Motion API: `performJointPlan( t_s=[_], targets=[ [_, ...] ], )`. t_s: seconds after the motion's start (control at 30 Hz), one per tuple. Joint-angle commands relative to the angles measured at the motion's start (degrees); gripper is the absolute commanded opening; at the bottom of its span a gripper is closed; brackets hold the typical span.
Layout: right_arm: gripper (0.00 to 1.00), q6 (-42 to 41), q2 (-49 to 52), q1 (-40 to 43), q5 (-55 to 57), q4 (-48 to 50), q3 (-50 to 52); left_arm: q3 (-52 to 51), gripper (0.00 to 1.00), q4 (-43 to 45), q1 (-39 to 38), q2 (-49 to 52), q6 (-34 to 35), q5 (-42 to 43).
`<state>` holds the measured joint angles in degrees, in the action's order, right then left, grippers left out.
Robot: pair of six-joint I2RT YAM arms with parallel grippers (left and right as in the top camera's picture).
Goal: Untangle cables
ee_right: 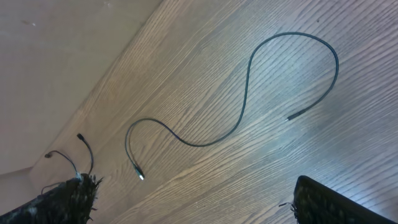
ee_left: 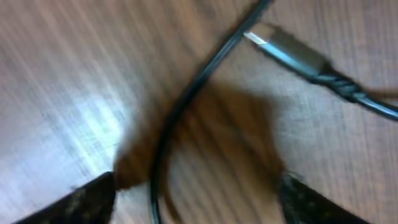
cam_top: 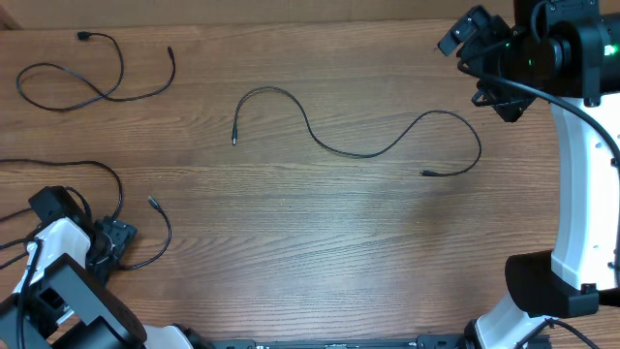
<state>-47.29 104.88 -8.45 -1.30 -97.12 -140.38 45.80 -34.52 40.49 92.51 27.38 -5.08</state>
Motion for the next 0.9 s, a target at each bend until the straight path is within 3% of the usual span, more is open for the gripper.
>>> performJointPlan(
  t_s=[0.0,0.13,0.23,0.53,0.87],
  targets=[
    [1.00,0.48,-1.14,-0.17,-0.13,0.09,-0.17,-2.32,0.64,2.08,0.00,-0.26,0.09,3.15],
    [1.00,0.46,-1.14,-0.17,-0.13,0.11,-0.17,-2.54,0.35,4.44,0.00,-0.26,0.13,5.27],
    [1.00,0.46,-1.14,-0.17,-0.13,0.11,-0.20,-2.54,0.24,5.70,0.00,-0.26,0.17,6.82],
    [1.00,0.46,-1.14,-0.17,-0.13,0.09,-0.17,-2.54,0.05,12.13,0.00,-0.26,5.70,14.56],
    [1.00,0.46,-1.14,-0.17,-0.13,0.13,-0.17,-1.03,0.04,19.85,-0.07,-0.26,4.02,21.24]
  ],
)
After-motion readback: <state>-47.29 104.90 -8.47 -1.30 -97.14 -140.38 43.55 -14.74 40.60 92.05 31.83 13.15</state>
